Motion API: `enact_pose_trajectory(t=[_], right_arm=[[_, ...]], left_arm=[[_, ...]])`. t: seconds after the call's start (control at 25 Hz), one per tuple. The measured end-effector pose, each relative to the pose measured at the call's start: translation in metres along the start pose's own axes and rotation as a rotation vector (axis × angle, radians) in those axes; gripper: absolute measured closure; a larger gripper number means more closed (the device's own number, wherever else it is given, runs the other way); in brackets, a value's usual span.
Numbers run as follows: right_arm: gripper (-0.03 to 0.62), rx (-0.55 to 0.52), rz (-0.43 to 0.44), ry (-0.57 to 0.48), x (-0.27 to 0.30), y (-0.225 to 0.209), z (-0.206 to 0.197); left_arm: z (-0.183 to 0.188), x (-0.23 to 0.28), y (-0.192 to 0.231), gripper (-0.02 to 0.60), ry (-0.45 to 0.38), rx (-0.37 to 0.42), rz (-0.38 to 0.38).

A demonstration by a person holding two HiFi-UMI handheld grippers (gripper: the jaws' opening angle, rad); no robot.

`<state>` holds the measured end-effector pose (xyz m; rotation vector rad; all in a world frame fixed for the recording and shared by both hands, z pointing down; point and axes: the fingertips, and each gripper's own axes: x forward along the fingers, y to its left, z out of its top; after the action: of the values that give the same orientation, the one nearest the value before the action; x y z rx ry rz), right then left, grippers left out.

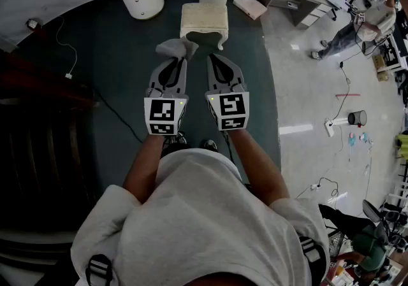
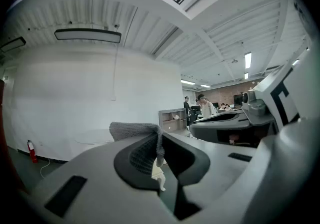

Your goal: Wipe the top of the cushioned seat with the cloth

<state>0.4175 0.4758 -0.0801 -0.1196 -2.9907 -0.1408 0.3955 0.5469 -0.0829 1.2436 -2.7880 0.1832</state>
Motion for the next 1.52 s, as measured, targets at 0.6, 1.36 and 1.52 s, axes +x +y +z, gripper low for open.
enact_pose_trajectory(t=[0.6, 1.36, 1.52], right_arm=[[0.585, 0.012, -0.008, 0.038, 0.035, 0.049, -0.014], [0.585, 0.000, 0.114, 0.123, 0.127, 0.001, -0.051], [0.585, -0.018, 0.183, 0.126, 0.184, -0.024, -0.049]], left_arm=[[-0.026, -0.007, 0.055, 0.545, 0.036, -0.024, -0.125], [-0.057, 0.095, 0.079, 0.545, 0.135, -0.036, -0.149], [-0.065, 0.144, 0.107, 0.545, 0.179, -0.051, -0.096]])
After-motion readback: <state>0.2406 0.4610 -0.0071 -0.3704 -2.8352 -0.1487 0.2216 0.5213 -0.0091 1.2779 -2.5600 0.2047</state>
